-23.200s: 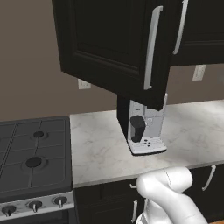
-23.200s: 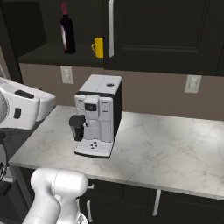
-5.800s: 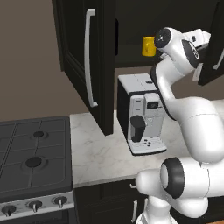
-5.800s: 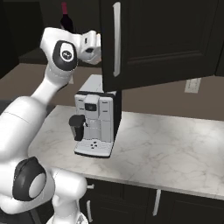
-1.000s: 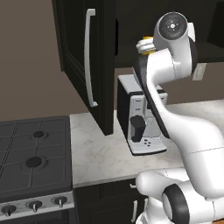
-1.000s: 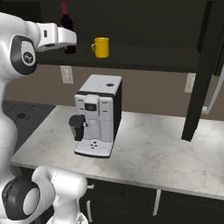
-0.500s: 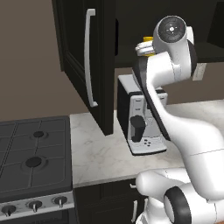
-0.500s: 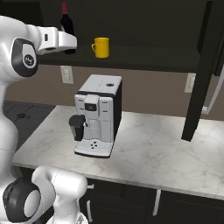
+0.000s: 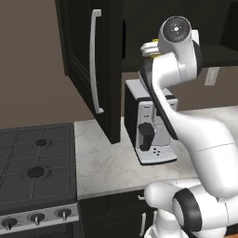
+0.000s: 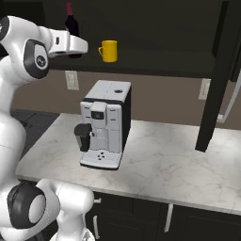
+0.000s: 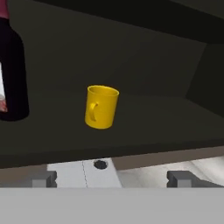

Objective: Open the cabinet directly in front. Then move the wine and the mug to the dining counter with the candle on it.

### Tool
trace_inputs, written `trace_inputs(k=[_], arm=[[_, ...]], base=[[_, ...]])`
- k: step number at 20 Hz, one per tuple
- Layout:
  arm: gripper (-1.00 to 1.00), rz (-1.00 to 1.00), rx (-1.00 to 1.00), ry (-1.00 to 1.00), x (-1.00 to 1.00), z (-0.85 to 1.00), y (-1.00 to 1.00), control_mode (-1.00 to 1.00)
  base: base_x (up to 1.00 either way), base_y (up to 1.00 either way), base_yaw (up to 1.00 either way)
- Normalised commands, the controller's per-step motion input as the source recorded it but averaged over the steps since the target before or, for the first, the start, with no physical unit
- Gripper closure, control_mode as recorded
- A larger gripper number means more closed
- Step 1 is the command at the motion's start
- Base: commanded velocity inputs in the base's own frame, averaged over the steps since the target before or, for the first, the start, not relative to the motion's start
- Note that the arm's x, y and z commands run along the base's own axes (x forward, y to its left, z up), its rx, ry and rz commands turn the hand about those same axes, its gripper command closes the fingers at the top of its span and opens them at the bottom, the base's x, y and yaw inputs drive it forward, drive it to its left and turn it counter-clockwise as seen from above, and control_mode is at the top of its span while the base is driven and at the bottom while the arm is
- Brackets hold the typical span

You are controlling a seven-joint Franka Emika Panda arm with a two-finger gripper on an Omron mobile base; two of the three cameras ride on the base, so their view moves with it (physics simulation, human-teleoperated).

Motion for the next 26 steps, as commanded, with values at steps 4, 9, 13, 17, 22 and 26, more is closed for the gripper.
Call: trace_inputs(k=[4,9,13,17,22,26], arm=[[-1.0,-0.04,0.01,0.0,0.47,-0.06,0.0,-1.0],[-1.0,-0.01,0.03,0.0,0.44,-0.15,0.0,-1.0],[-1.0,0.0,0.09,0.0,0.35,-0.09,-0.01,-1.0],[-1.0,0.0,0.07,-0.01,0.29,-0.01,-0.06,-1.0],[-1.0,0.0,0.0,-0.03,0.26,0.0,-0.1,-1.0],[-1.0,0.0,0.0,-0.01,0.31,0.0,-0.08,-1.0]], base=[[0.0,0.0,0.0],[0.0,0.0,0.0],[0.0,0.0,0.0],[0.0,0.0,0.0],[0.0,0.0,0.0],[0.0,0.0,0.0]])
